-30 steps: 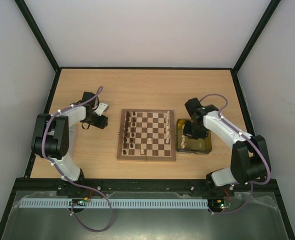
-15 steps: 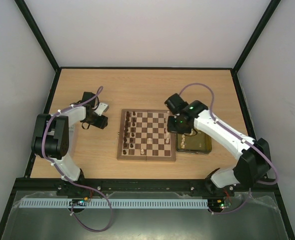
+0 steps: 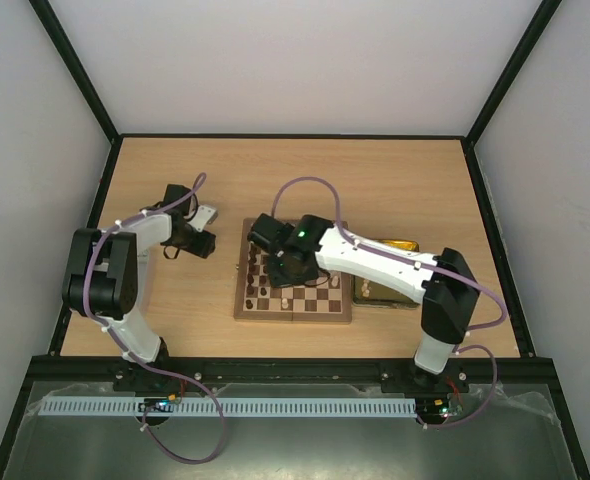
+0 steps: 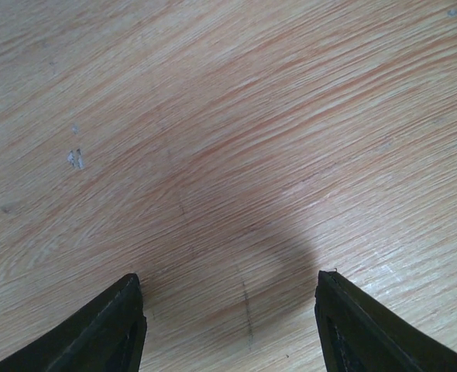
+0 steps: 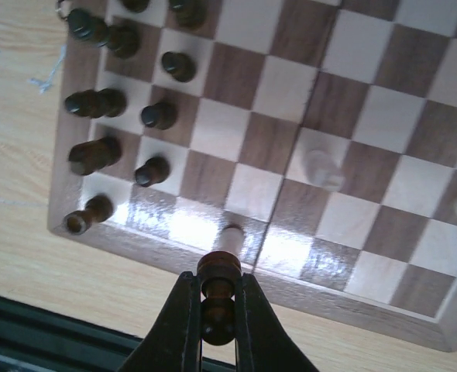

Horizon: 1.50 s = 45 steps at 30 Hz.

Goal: Set up the chess pieces on the board
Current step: Place the chess piece on the chessboard.

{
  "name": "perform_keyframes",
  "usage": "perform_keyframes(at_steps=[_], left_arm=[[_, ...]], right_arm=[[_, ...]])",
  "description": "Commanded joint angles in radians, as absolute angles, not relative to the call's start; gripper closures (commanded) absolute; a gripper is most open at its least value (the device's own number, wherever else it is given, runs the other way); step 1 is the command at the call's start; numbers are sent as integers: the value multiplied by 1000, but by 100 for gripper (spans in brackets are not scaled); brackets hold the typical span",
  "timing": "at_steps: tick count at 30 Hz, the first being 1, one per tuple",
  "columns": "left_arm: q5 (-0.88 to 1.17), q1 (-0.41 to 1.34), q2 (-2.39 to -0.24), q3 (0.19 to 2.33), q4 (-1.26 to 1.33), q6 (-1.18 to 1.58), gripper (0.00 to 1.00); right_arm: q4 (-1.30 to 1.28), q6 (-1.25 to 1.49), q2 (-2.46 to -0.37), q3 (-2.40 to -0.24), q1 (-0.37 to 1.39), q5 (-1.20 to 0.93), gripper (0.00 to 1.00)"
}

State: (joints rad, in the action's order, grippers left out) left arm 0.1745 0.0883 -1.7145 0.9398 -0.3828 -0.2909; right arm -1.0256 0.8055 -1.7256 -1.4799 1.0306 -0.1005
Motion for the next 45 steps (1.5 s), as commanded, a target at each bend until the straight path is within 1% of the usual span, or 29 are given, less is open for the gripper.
perform_keyframes(at_steps=[1,13,20,27,45], left_arm=[[174,73,-1688,914,-395,-302,38],[176,52,-1690,908,-391,-304,38],[180,49,-1684,906,-391,-304,35],[182,46,-1673,902,-389,-304,30],[206,41,-1652,899,-398,-310,28]], right_arm=[[-1064,815,-1773,-1537,1068,-79,98],[-1090,798,-1888,-1628,1134,-55,98],[-1103,786,-1966,-1678,1173,-61,98],[-1078,781,-1999,-1658,1175,-72,98],[-1025,776,-2037,-1646,1175,-122,98]])
